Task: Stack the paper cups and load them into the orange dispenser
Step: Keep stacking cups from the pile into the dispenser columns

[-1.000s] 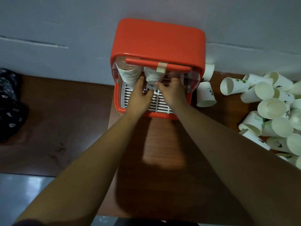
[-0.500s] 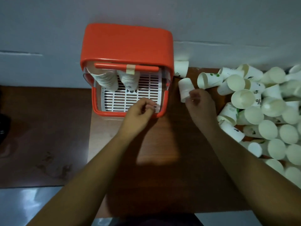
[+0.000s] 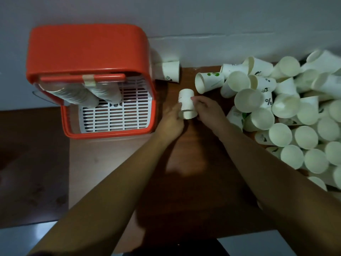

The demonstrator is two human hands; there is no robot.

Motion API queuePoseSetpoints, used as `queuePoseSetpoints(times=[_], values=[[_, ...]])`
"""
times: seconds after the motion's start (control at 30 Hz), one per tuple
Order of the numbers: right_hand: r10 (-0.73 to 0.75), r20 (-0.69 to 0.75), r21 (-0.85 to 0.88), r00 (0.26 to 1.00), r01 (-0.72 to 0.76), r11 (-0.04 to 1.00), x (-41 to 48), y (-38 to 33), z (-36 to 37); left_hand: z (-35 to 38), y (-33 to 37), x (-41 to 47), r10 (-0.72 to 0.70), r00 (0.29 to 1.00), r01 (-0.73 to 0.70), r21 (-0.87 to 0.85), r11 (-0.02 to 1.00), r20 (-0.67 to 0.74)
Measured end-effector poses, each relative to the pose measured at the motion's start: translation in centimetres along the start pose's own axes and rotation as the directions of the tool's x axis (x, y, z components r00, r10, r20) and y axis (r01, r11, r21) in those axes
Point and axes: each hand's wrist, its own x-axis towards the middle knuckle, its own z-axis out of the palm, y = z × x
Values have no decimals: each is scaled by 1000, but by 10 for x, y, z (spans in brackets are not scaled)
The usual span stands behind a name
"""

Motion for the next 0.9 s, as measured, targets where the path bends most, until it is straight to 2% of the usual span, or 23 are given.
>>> queuePoseSetpoints(times=[0.1, 0.17, 0.27, 0.3, 0.33, 0.37, 0.4, 0.43, 0.47, 0.5, 0.57, 0.67, 0.77, 0.83, 0.9], values=[[142, 37, 256, 989, -147, 956, -3, -5, -17, 3, 2, -14, 46, 999, -46, -3, 999, 2], [190, 138, 396, 972, -230, 889, -3, -10, -29, 1, 5, -21, 142, 990, -142, 12, 990, -12], [123, 327, 487, 937, -279, 827, -9, -26, -45, -2, 8, -19, 280, 938, -246, 177, 953, -203], [92, 339, 446, 936, -246, 861, -11, -32, -48, -3, 10, -18, 305, 911, -253, 208, 945, -278], [46, 307, 332, 951, -152, 931, -11, -37, -51, -4, 11, -17, 310, 891, -249, 214, 945, -333], [-39, 223, 126, 974, 11, 992, -6, -39, -54, -6, 13, -17, 299, 883, -236, 208, 949, -361], [-185, 122, -140, 975, 202, 969, 1, -39, -57, -8, 15, -18, 275, 886, -216, 193, 957, -372], [-343, 50, -358, 938, 337, 871, 10, -38, -59, -10, 16, -20, 248, 893, -194, 176, 965, -375], [-454, 27, -495, 890, 407, 768, 20, -36, -60, -11, 16, -22, 226, 899, -177, 162, 971, -375], [-494, 44, -586, 868, 423, 691, 32, -32, -61, -12, 15, -26, 206, 903, -161, 147, 976, -378], [-475, 96, -730, 875, 386, 563, 54, -24, -57, -16, 12, -35, 172, 910, -139, 113, 984, -378], [-450, 169, -873, 877, 345, 346, 72, -14, -46, -24, 2, -51, 142, 920, -136, 40, 990, -365], [-534, 197, -900, 822, 367, 233, 73, -8, -38, -31, -4, -65, 115, 920, -136, -29, 990, -373], [-587, 188, -880, 787, 401, 255, 69, -10, -37, -36, -7, -73, 98, 921, -133, -69, 989, -376], [-644, 138, -820, 752, 451, 351, 59, -15, -33, -44, -15, -79, 97, 919, -136, -76, 988, -382]])
